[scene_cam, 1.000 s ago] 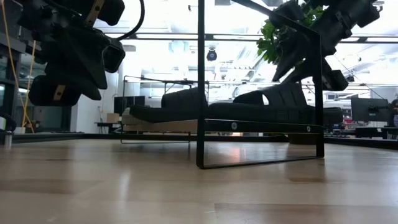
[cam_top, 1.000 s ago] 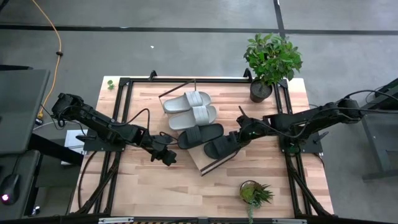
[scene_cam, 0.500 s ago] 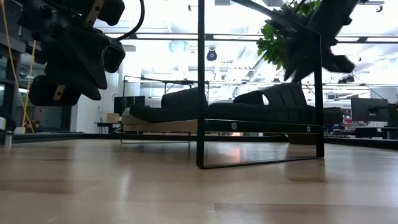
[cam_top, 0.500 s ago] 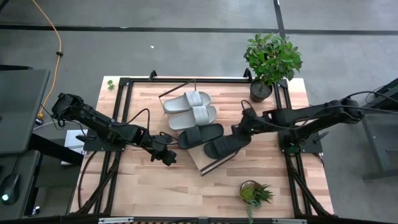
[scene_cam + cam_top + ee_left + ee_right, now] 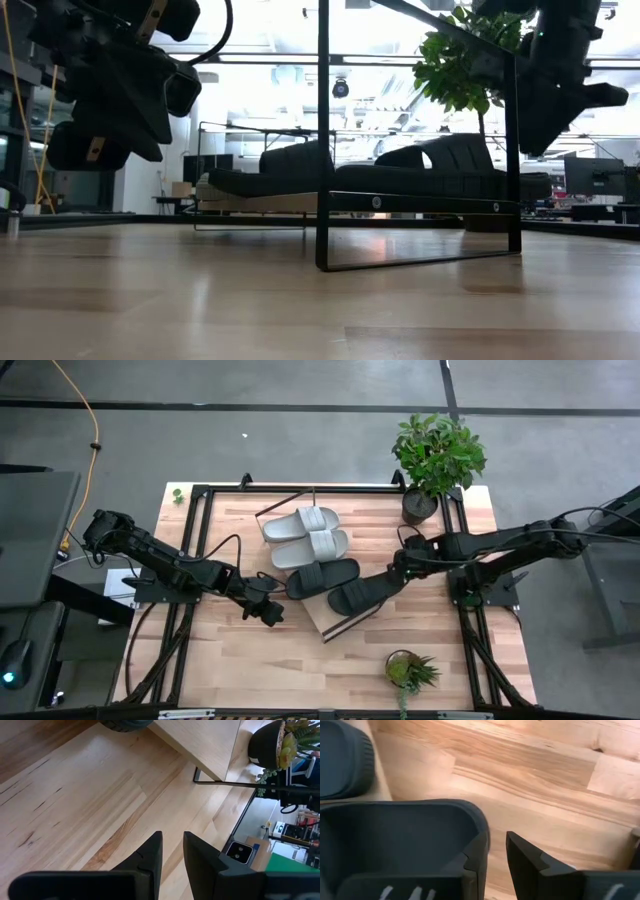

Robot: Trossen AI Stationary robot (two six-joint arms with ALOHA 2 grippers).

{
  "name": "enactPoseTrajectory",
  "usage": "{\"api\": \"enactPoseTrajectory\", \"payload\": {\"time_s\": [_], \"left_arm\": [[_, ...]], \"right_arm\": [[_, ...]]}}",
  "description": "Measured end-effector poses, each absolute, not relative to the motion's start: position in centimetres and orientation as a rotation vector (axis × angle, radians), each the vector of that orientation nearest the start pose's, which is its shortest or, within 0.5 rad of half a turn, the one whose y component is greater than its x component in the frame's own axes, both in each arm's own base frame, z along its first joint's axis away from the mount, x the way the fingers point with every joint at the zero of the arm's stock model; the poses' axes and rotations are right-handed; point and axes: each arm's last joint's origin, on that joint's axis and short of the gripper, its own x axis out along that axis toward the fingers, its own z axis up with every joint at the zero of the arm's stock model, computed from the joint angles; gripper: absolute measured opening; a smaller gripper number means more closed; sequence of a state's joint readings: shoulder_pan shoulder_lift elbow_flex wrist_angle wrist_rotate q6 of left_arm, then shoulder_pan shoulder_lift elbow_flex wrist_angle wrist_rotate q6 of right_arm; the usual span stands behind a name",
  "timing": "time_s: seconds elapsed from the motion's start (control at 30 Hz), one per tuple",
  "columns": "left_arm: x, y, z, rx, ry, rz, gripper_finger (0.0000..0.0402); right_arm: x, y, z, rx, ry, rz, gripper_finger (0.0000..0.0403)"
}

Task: Pick and place slides into the shelf
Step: Put the black slipper on the shelf

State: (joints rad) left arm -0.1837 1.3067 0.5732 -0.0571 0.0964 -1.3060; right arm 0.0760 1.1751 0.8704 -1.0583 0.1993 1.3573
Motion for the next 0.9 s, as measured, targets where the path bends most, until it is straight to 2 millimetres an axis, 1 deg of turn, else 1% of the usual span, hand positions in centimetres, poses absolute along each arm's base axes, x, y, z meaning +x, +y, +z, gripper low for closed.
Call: {"api": "enactPoseTrajectory", "payload": {"time_s": [0.07, 0.23, 0.4, 0.57, 0.8, 0.9], "left_arm": [[23.6, -4.7, 17.0, -1.19, 0.846, 0.291, 0.0067], [23.6, -4.7, 17.0, -1.19, 0.848, 0.291, 0.0067], [23.6, -4.7, 17.0, -1.192, 0.853, 0.287, 0.0067], [23.6, -4.7, 17.0, -1.192, 0.853, 0.287, 0.0067], [23.6, -4.7, 17.0, -1.192, 0.853, 0.286, 0.0067], [23.6, -4.7, 17.0, -1.192, 0.853, 0.286, 0.0067]], "right_arm": [[18.9, 0.8, 23.4, 0.947, 1.04, -0.982, 0.005], [18.6, 0.7, 22.7, 0.935, 1.052, -0.998, 0.0006], [18.3, 0.4, 21.6, 0.986, 1.087, -1.006, 0.0012], [18.6, 0.1, 20.3, 1.033, 1.047, -0.97, 0.0001], [18.5, -0.4, 19.6, 1.056, 1.038, -0.981, 0.0001], [18.9, -0.3, 19.6, 1.054, 1.026, -0.936, 0.0001]]}}
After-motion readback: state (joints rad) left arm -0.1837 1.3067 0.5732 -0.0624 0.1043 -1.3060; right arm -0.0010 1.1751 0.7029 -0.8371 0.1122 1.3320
